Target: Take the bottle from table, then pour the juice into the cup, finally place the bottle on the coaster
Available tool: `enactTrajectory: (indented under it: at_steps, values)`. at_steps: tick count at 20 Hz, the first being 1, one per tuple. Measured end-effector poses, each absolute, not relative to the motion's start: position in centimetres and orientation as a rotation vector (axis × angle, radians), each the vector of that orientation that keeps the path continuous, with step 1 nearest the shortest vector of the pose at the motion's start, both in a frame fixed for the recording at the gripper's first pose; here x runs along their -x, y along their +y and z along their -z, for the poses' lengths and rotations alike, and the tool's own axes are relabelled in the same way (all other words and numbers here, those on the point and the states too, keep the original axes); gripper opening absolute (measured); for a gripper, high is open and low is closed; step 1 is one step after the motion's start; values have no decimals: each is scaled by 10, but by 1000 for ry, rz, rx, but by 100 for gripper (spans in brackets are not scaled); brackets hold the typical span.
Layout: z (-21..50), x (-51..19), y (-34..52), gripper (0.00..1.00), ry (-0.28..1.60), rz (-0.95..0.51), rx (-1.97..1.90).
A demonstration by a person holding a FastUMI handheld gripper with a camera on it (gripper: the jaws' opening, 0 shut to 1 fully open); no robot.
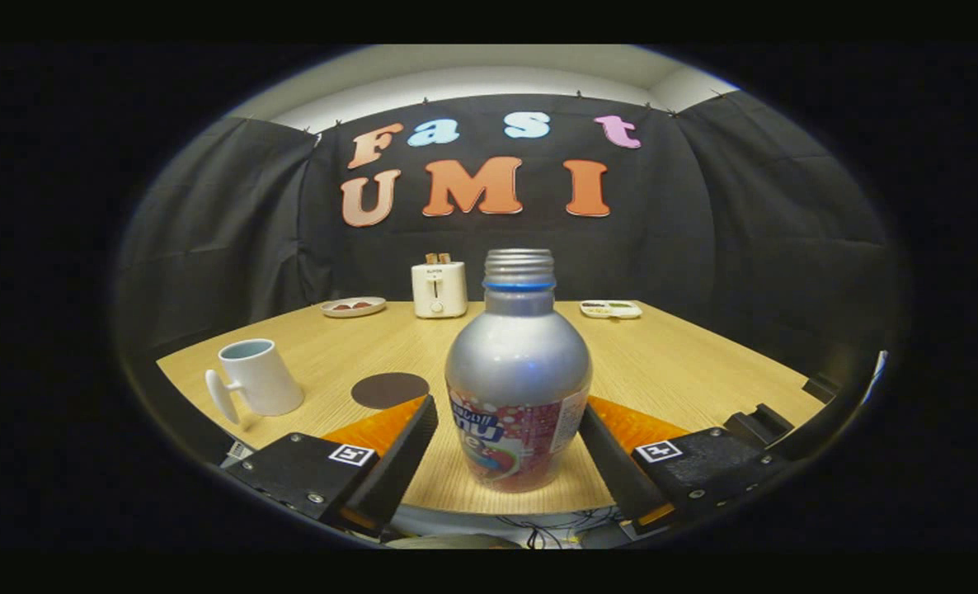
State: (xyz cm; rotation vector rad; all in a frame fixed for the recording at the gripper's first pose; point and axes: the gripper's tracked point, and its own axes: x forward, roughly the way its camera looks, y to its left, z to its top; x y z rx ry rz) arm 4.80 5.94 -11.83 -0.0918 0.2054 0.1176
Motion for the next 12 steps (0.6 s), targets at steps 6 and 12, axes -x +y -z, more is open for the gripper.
enactTrajectory:
  at_steps: [6,12]
  values:
    - [128,-51,53,87,238,-103,89]
    - [126,-51,52,77,245,-95,87]
